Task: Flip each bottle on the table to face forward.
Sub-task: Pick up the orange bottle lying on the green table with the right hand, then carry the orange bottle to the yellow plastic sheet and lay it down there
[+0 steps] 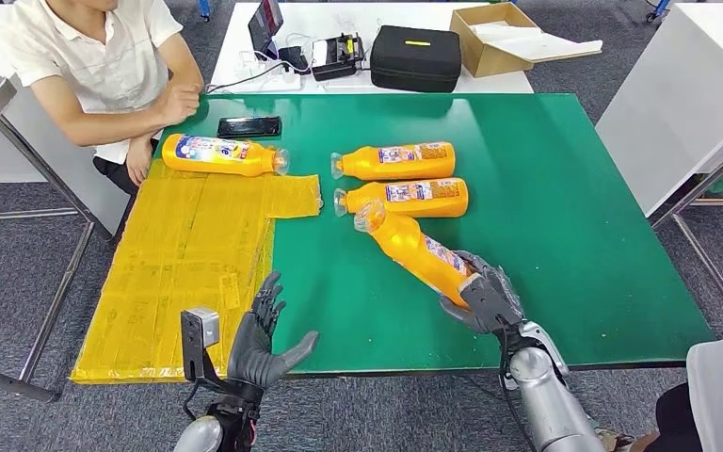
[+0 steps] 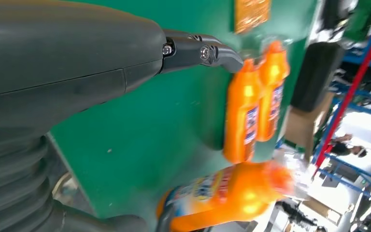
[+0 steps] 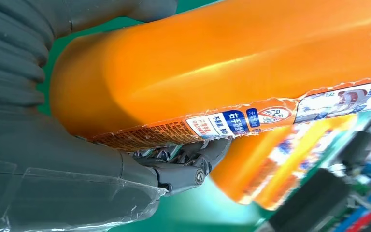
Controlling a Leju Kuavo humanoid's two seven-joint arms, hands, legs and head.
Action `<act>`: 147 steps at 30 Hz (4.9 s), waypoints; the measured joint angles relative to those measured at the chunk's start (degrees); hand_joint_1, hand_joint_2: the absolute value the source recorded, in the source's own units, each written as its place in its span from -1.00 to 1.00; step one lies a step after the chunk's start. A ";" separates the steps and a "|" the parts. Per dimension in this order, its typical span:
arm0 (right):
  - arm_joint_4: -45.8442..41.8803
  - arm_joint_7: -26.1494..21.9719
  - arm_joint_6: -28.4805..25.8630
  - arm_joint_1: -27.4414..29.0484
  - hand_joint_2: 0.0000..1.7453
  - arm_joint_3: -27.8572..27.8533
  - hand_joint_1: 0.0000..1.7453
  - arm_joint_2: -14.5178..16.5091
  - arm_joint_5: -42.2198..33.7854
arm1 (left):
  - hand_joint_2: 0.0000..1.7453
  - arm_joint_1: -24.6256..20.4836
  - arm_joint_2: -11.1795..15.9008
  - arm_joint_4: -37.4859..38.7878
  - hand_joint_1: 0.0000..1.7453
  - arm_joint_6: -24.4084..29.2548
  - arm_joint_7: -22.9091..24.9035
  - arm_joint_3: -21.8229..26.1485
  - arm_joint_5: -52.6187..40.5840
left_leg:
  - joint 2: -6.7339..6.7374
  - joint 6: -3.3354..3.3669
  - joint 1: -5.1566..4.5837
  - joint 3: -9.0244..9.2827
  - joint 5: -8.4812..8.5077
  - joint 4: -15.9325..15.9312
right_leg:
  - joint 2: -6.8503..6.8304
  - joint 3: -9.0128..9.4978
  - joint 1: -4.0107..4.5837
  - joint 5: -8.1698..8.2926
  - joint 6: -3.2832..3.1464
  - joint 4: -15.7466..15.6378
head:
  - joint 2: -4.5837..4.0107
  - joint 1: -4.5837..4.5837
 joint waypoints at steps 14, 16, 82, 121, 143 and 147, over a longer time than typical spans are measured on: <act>-1.34 -3.11 1.67 -2.39 1.00 11.37 1.00 2.90 -4.32 | 1.00 -4.51 0.00 9.13 -1.00 -4.95 -0.52 -1.95 -0.16 | -0.01 -0.01 0.03 -0.25 0.01 -0.01 | -0.04 -0.26 0.01 -0.01 -0.01 0.02 | 0.00 0.02; -1.36 -3.17 1.72 -3.08 1.00 13.15 1.00 3.51 -5.10 | 1.00 -6.37 -0.17 10.52 -1.00 -5.61 -2.10 -1.91 -0.54 | 0.02 -0.01 0.03 -0.25 0.01 0.00 | -0.03 -0.28 0.01 0.00 0.00 0.02 | 0.00 0.02; -8.84 7.33 -15.54 2.47 0.50 17.76 -1.00 11.49 9.74 | 1.00 -10.30 -0.73 1.13 1.00 4.98 -9.76 -4.13 -11.39 | 0.01 0.02 0.04 -0.43 0.05 0.00 | -0.05 -0.45 0.01 -0.01 -0.01 0.04 | 0.00 0.01; -24.03 1.19 -23.12 6.49 1.00 1.47 -1.00 19.19 16.99 | 1.00 -17.29 -0.25 9.75 1.00 25.54 7.82 9.58 -90.50 | -0.02 -0.03 0.04 -0.53 0.10 -0.01 | -0.08 -0.51 0.02 0.00 -0.01 0.04 | 0.00 0.03; -17.37 -1.07 -21.25 3.56 1.00 1.98 -1.00 19.16 13.95 | 1.00 -25.74 0.87 27.71 1.00 21.39 10.31 14.36 -92.72 | -0.05 -0.02 0.06 -0.55 0.16 -0.01 | -0.08 -0.52 0.03 0.01 -0.01 0.07 | 0.00 0.03; -16.82 -1.38 -21.09 3.35 1.00 1.98 -1.00 19.14 13.50 | 1.00 -26.39 1.01 28.92 1.00 20.39 11.19 14.36 -94.20 | -0.05 -0.02 0.05 -0.55 0.16 -0.01 | -0.08 -0.50 0.02 0.01 -0.01 0.07 | 0.00 0.04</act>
